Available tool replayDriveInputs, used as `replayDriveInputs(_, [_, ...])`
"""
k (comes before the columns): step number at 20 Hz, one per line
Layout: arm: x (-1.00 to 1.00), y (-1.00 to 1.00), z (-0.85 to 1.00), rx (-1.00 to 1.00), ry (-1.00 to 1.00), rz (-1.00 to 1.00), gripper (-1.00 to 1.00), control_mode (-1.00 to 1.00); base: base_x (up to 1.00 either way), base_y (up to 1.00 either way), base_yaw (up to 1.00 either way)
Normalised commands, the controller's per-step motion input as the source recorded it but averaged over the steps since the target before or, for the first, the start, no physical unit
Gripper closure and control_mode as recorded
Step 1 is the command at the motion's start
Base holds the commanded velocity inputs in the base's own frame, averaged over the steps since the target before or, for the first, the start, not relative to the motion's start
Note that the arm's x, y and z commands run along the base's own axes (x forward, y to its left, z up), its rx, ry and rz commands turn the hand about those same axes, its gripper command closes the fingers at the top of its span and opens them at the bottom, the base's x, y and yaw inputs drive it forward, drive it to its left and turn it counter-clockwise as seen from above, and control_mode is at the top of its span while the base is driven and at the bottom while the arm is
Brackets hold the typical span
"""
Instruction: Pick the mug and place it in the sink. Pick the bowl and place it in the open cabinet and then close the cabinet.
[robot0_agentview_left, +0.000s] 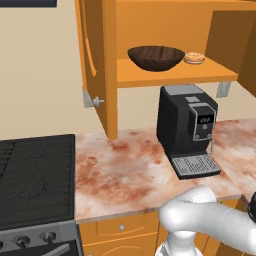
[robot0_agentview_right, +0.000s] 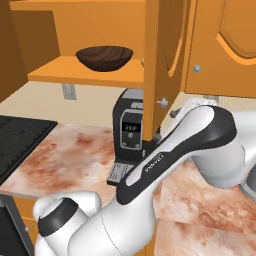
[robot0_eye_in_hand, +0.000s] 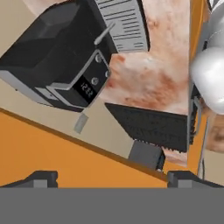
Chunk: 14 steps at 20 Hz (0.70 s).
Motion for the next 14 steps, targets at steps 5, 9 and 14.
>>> replayDriveInputs(5, [0.57,1.00,0.00,0.23,-0.27,0.00,-1.00,-1.00,0.00,0.00,0.00])
replayDriveInputs(9, [0.99,0.99,0.00,0.18,-0.27,0.00,-1.00,-1.00,0.00,0.00,0.00])
replayDriveInputs(14, [1.00,0.79,0.03,0.09,-0.11,0.00,-1.00,-1.00,0.00,0.00,0.00])
